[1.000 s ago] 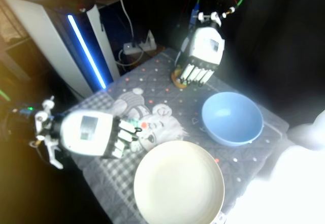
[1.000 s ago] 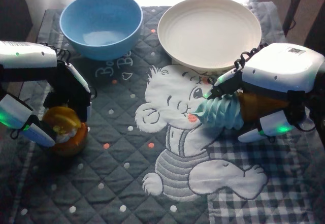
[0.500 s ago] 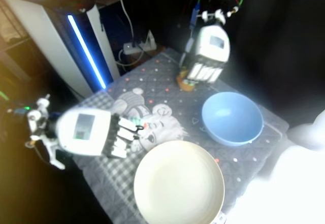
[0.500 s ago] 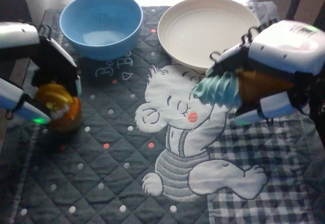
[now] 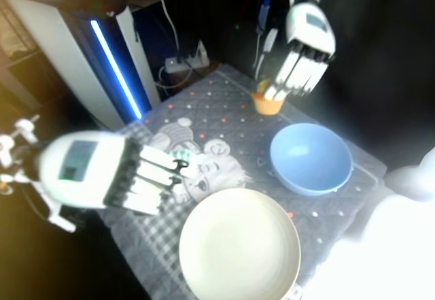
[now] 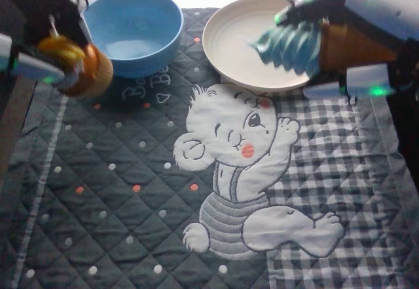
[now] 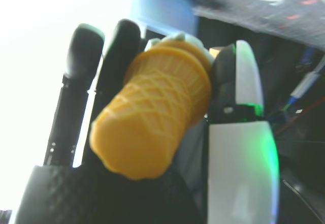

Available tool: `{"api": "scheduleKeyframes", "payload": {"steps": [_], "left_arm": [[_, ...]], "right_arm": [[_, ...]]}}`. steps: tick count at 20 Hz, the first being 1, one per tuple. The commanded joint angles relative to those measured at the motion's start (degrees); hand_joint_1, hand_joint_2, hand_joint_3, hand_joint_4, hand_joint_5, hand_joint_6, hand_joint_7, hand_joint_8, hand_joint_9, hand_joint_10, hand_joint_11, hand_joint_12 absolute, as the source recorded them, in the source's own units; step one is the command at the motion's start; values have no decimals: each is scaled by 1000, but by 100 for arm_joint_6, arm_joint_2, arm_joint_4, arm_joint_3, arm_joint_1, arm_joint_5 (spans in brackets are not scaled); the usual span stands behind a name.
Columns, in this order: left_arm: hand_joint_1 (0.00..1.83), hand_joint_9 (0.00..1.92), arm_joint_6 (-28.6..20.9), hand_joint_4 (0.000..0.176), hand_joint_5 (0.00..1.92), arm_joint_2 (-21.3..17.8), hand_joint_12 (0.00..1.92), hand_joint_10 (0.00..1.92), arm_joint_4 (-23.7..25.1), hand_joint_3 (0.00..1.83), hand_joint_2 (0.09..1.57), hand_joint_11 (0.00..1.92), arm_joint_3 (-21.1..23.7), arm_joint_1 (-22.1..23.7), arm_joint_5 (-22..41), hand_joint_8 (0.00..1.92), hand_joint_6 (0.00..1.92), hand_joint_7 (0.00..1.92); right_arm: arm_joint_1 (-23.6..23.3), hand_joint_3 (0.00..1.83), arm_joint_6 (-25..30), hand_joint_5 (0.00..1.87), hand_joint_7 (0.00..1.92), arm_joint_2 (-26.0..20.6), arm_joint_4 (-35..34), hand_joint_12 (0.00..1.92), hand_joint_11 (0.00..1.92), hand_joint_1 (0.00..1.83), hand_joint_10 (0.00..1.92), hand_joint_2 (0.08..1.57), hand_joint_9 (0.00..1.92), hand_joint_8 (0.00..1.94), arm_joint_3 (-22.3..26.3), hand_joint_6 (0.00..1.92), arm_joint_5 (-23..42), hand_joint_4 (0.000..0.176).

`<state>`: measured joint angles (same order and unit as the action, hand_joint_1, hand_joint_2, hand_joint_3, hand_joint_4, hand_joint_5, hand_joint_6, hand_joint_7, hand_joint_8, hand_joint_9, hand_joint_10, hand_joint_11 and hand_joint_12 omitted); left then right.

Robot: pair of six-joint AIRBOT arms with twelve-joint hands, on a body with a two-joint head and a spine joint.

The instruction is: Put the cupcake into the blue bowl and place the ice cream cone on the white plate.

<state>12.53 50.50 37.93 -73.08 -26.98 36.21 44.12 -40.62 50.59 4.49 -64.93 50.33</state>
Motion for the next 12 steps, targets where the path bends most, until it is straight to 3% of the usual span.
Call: {"api": "scheduleKeyframes", "payload": {"steps": [1, 2, 4, 5, 7, 9, 10, 12], "left_arm": [[1306, 1423, 33, 0, 1163, 2, 930, 67, -441, 0, 1008, 1047, -45, 128, 582, 530, 495, 1340], [1394, 1290, 171, 0, 1270, 44, 915, 634, -624, 1, 988, 1004, -124, 251, 598, 281, 201, 1393], [1415, 1304, 280, 0, 1160, 210, 831, 690, -746, 0, 986, 1091, -335, 539, 508, 187, 449, 1402], [1406, 1209, 332, 0, 1044, 347, 777, 804, -746, 0, 1023, 1103, -483, 726, 340, 430, 661, 1268], [1397, 1144, 521, 0, 948, 569, 706, 900, -754, 0, 1052, 1087, -693, 990, -10, 599, 841, 1173], [1399, 1156, 808, 0, 968, 721, 703, 904, -844, 1, 1046, 1080, -905, 1226, -468, 568, 816, 1178], [1395, 1126, 844, 0, 971, 846, 724, 941, -860, 1, 1054, 1053, -1079, 1297, -674, 642, 843, 1134], [1396, 1176, 846, 0, 1002, 1231, 930, 933, -872, 0, 1045, 1019, -1507, 1385, -1012, 653, 739, 1142]], "right_arm": [[-123, 0, 13, 981, 1173, 42, -192, 1260, 1052, 1282, 677, 1075, 1257, 852, -53, 793, 766, 0], [-216, 0, -13, 1009, 1195, 105, -265, 1258, 1061, 1286, 661, 1065, 1275, 815, -136, 744, 766, 0], [-345, 0, -53, 1005, 1218, 253, -398, 1165, 1118, 1287, 551, 1061, 1332, 777, -349, 733, 752, 0], [-374, 0, -53, 985, 1208, 351, -520, 1130, 1121, 1285, 487, 1068, 1345, 792, -500, 766, 707, 0], [-570, 1, -54, 1014, 1214, 471, -677, 1121, 1141, 1287, 400, 1060, 1389, 791, -716, 710, 530, 0], [-1160, 0, -90, 1016, 1224, 828, -463, 1137, 1179, 1290, 373, 1058, 1427, 770, -1101, 713, -147, 0], [-1416, 0, -99, 1008, 1228, 1016, -325, 1162, 1192, 1290, 366, 1058, 1451, 760, -1293, 727, -437, 0], [-1605, 1, -105, 977, 1239, 1242, -244, 1191, 1220, 1289, 375, 1061, 1480, 725, -1576, 799, -806, 0]]}}
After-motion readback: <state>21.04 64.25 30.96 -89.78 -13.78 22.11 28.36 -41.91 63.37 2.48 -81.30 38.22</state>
